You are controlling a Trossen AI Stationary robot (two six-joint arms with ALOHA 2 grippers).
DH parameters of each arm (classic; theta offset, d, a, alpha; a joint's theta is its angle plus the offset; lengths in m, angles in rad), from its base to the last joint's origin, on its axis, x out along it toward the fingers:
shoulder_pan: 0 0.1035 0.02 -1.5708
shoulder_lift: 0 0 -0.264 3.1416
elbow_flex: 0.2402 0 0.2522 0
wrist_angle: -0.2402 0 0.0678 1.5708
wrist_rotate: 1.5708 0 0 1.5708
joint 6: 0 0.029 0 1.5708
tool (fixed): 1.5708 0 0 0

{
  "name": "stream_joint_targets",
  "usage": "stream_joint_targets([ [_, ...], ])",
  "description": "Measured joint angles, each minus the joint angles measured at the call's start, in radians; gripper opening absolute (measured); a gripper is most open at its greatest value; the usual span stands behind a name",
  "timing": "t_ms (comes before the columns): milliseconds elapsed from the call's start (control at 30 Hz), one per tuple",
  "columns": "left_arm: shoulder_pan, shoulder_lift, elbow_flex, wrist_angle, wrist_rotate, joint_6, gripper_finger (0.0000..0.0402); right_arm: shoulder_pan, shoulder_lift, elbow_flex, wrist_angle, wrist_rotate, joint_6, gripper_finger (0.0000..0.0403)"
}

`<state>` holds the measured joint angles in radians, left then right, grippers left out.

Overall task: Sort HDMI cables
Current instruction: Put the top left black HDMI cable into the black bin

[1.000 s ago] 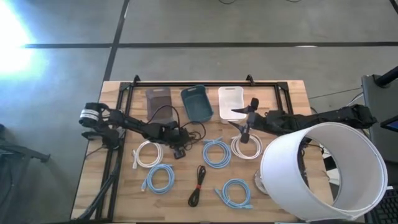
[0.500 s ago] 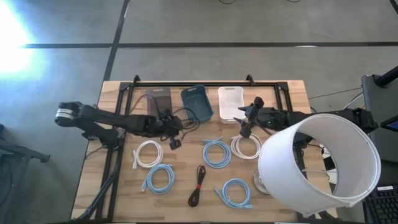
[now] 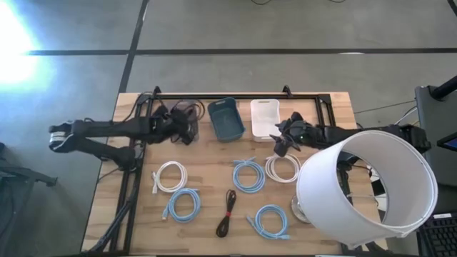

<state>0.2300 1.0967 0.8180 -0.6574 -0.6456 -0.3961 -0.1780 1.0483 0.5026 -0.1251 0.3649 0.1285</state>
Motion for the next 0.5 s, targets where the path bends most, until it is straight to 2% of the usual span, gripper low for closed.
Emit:
stream_joint_targets([
  [100,0.102,0.035,-0.032,0.043,0.014,-0.015,0.0018,0.000,0.026,0.000,-0.006,0.000,-0.001,0.0243],
  [233,0.209,0.104,-0.064,0.154,0.096,-0.012,0.0020,0.000,0.051,0.000,-0.006,0.000,-0.027,0.0242],
  [367,0.266,0.194,-0.072,0.251,0.166,0.002,0.0033,0.000,0.060,0.000,-0.007,0.001,-0.047,0.0244],
  [500,0.295,0.287,-0.055,0.258,0.185,-0.012,0.0059,0.000,0.058,0.000,-0.006,0.001,-0.052,0.0246],
])
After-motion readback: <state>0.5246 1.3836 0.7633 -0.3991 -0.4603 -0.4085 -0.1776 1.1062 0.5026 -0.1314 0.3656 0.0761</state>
